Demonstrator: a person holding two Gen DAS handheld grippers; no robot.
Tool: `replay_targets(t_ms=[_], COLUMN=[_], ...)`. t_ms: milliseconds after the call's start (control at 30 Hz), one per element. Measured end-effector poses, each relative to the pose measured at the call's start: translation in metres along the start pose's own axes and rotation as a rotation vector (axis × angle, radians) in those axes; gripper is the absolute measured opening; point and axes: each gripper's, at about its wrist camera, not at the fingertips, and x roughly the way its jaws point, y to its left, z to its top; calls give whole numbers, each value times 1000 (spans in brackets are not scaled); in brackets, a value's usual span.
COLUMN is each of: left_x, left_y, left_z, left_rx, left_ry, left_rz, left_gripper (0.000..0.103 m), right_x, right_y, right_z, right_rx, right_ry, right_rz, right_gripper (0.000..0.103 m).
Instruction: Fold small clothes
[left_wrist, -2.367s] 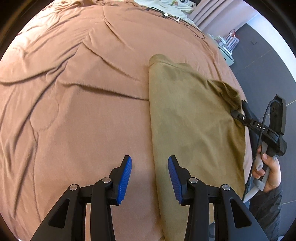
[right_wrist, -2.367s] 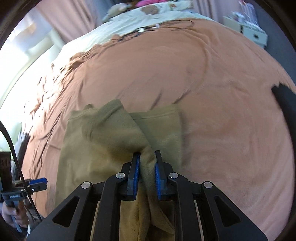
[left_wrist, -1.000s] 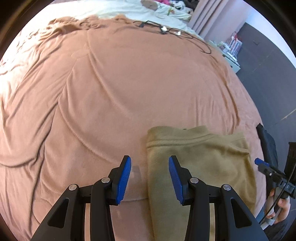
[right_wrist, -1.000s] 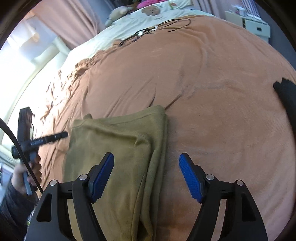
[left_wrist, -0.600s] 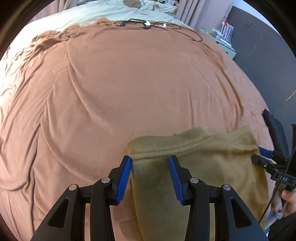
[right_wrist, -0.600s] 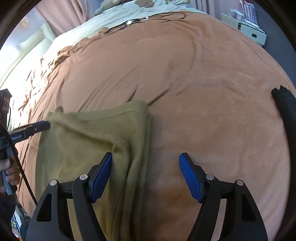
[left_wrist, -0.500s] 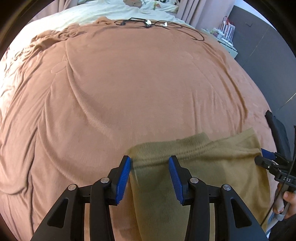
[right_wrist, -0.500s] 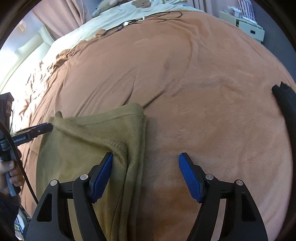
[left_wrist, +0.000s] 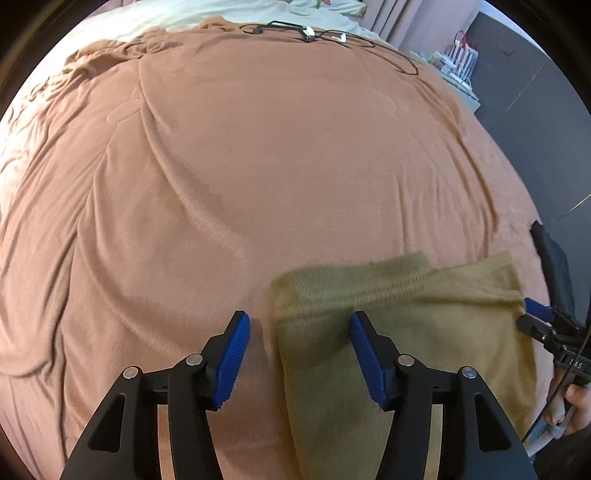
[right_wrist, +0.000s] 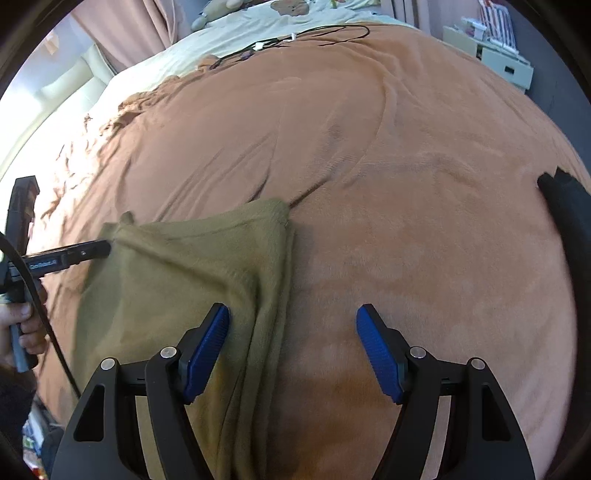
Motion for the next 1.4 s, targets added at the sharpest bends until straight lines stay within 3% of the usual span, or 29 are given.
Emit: replay_targets(t_ms=[100, 267, 433, 633, 733, 867, 1033, 1233, 1300, 1400], left_x=[-9, -17, -20, -23, -28, -41, -47, -35, -28, -13], left_y=[3, -1, -11, -16, -12, 1, 18, 24, 26, 23], left_z=[-12, -36, -63, -86, -90, -85, -73, -63, -59, -49], left_rx=[3, 16, 54, 81, 73, 36, -59, -112, -134, -147], left_ry=[-3, 21, 53, 84, 105, 76, 38, 34, 39, 44], left_rz=[-4, -45, -41, -15, -13, -31, -103, -140, -156, -174], left_gripper=[59, 59, 59, 59, 59, 59, 59, 59, 59, 59], right_x=[-16, -29, -31, -30, -32, -42, -48, -34, -26, -11], right_y=[0, 9, 20, 15, 7, 1, -9, -23, -28, -37], right_z=[-12, -33, -52, -65, -66, -68, -61, -48, -47, -39], right_rx=[4, -33, -97, -80, -38, 10, 72, 128, 141, 172], right_ry=[2, 32, 65, 88, 88, 82, 49, 42, 50, 62], right_rz=[54, 71, -6, -115, -81, -42, 100, 213, 231, 268], right_gripper=[70, 70, 70, 70, 70, 66, 66, 66, 57, 53])
